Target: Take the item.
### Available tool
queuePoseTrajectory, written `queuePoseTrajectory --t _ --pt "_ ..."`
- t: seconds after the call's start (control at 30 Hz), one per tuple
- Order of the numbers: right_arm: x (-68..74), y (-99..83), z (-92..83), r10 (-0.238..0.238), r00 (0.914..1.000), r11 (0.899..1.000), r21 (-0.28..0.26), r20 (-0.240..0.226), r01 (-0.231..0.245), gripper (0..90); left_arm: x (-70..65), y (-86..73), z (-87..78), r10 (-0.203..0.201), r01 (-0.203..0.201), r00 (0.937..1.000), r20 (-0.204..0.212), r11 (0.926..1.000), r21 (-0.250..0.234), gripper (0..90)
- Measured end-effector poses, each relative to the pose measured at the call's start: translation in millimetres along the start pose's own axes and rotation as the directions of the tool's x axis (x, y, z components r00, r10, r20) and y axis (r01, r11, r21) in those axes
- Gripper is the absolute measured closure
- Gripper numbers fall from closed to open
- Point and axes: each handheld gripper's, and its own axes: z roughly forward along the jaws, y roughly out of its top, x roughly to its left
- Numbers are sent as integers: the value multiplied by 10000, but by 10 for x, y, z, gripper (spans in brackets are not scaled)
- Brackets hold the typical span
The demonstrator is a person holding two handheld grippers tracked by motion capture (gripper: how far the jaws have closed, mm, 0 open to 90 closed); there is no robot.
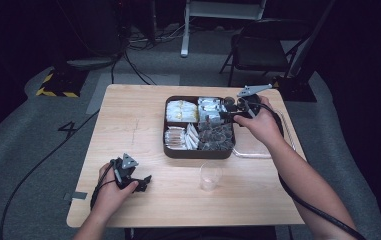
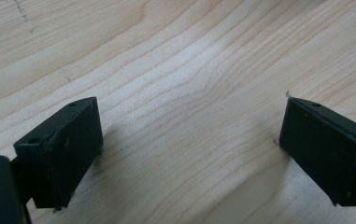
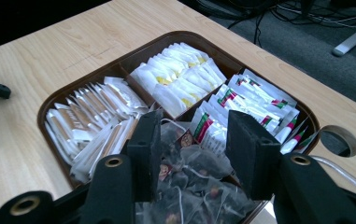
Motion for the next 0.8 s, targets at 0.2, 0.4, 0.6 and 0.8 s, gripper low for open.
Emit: queuePoseTrajectory --t 0.2,0.4,0.6,0.8 --pt "-29 127 164 -85 10000 9995 293 14 85 582 28 57 54 79 -79 10000 38 9999 72 28" --pt "-89 267 443 -51 9998 9995 319 -217 58 586 40 101 91 187 -187 9998 51 9997 159 13" --pt "-135 269 628 -44 9999 9981 611 -146 53 605 40 107 98 181 -182 9998 77 9997 142 12" --pt "-192 209 846 221 9994 9962 853 -270 -197 618 41 107 98 195 -196 9998 63 9997 142 12"
